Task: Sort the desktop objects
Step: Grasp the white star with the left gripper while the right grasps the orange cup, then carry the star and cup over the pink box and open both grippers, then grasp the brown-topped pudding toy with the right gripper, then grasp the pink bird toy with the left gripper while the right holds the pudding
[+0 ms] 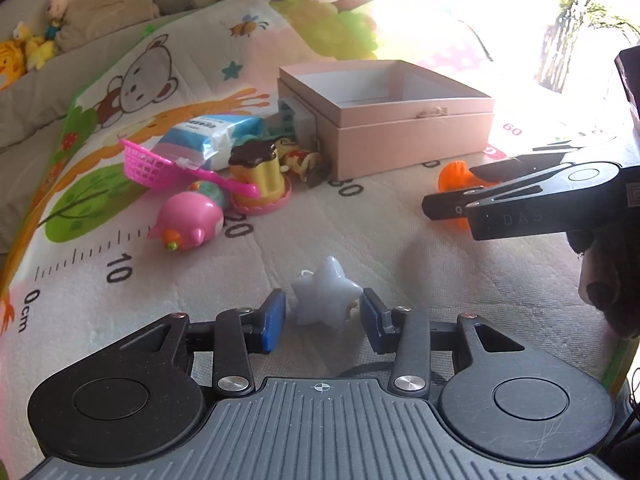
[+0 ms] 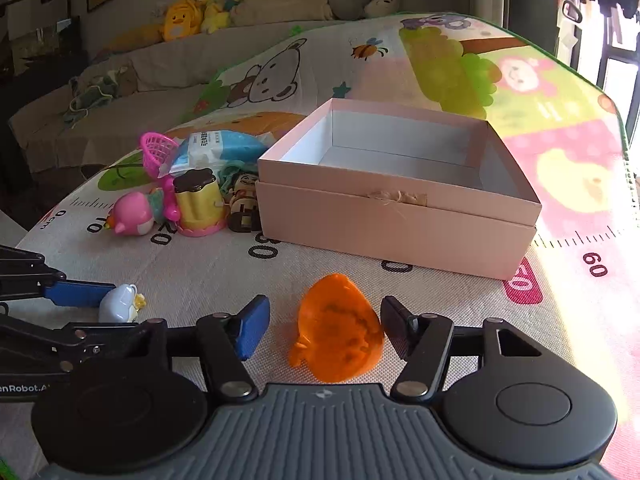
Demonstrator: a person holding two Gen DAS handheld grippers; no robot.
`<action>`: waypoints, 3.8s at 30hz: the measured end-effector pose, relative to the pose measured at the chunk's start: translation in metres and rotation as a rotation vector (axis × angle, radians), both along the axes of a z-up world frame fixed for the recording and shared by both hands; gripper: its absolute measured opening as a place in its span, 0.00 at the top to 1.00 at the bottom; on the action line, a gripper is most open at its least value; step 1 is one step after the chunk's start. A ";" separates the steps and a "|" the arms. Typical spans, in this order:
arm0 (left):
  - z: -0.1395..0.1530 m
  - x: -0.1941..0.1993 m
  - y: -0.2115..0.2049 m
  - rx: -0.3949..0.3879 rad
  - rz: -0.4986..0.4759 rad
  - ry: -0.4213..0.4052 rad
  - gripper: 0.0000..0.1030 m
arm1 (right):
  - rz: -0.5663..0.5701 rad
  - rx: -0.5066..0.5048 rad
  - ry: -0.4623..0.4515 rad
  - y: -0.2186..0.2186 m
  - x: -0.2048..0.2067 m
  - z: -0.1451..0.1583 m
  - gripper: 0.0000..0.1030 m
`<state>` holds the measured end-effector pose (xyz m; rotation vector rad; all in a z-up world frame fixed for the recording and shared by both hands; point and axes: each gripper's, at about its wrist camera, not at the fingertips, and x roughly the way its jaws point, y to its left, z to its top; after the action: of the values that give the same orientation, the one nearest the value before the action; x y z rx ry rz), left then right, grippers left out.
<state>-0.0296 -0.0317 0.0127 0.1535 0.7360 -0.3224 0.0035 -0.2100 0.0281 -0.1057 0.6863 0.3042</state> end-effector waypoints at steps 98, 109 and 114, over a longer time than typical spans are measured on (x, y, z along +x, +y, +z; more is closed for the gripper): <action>0.008 0.054 0.016 0.009 0.012 -0.081 0.03 | -0.072 0.087 -0.050 -0.035 -0.032 0.013 0.38; -0.001 0.098 0.015 0.056 0.158 -0.012 0.33 | -0.011 0.046 -0.038 -0.020 -0.035 0.004 0.32; 0.004 0.077 0.011 0.052 0.122 -0.004 0.47 | -0.006 0.012 -0.002 -0.014 -0.024 -0.003 0.31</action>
<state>0.0478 -0.0209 0.0164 0.1578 0.7464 -0.1872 -0.0205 -0.2243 0.0255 -0.0924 0.6823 0.3028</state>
